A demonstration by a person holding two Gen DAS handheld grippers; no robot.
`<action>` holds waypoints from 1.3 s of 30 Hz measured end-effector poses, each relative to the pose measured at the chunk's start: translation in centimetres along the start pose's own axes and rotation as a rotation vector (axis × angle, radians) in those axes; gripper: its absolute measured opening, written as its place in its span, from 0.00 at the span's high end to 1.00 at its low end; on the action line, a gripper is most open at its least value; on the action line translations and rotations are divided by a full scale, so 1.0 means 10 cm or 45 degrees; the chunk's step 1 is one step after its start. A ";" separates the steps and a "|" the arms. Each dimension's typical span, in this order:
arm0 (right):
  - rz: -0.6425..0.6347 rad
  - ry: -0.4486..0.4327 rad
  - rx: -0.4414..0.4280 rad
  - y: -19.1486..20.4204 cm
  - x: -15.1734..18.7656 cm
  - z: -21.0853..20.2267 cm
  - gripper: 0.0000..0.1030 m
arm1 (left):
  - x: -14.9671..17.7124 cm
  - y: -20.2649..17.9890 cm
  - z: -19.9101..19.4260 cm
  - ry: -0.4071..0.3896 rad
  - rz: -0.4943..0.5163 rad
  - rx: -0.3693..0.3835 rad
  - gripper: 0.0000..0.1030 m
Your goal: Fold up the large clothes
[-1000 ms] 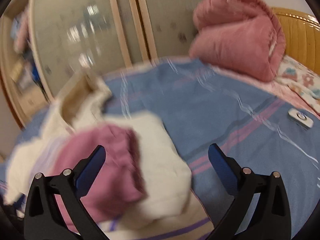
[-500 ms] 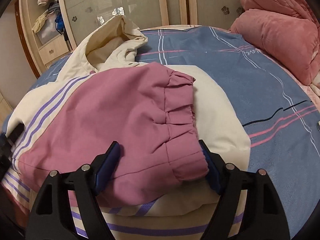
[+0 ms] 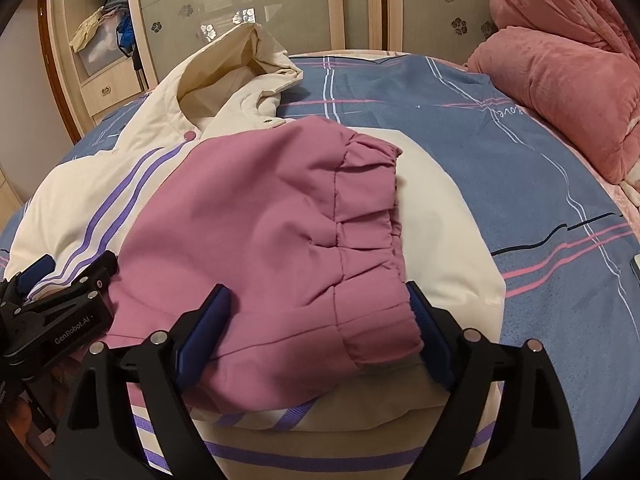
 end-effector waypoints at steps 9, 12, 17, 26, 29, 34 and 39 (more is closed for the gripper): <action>-0.026 -0.005 0.013 0.04 0.01 0.02 0.11 | 0.01 0.00 0.00 -0.001 0.002 -0.002 0.02; -0.025 -0.005 0.012 0.04 0.01 0.02 0.11 | 0.01 -0.01 -0.01 -0.001 0.002 -0.001 0.02; -0.028 -0.005 0.014 0.04 0.01 0.02 0.11 | 0.01 -0.01 0.00 -0.001 0.002 -0.002 0.02; -0.028 -0.004 0.014 0.05 0.01 0.03 0.10 | 0.02 -0.02 -0.02 -0.001 0.004 -0.003 0.02; -0.028 -0.004 0.016 0.05 0.01 0.03 0.10 | 0.03 -0.03 -0.02 -0.001 0.004 -0.003 0.02; -0.029 -0.004 0.016 0.05 0.01 0.02 0.10 | 0.02 -0.02 -0.01 -0.001 0.005 -0.003 0.02; -0.029 -0.004 0.015 0.05 0.01 0.02 0.10 | 0.03 -0.03 -0.02 -0.001 0.005 -0.003 0.02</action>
Point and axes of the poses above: each gripper's, at about its wrist camera, not at the fingertips, and z roughly the way its jaws point, y to its left, x to its underside, the point moved 2 cm from there along z, roughly the way its jaws point, and after that the axes turned 12 degrees about x, right-handed, at the moved point
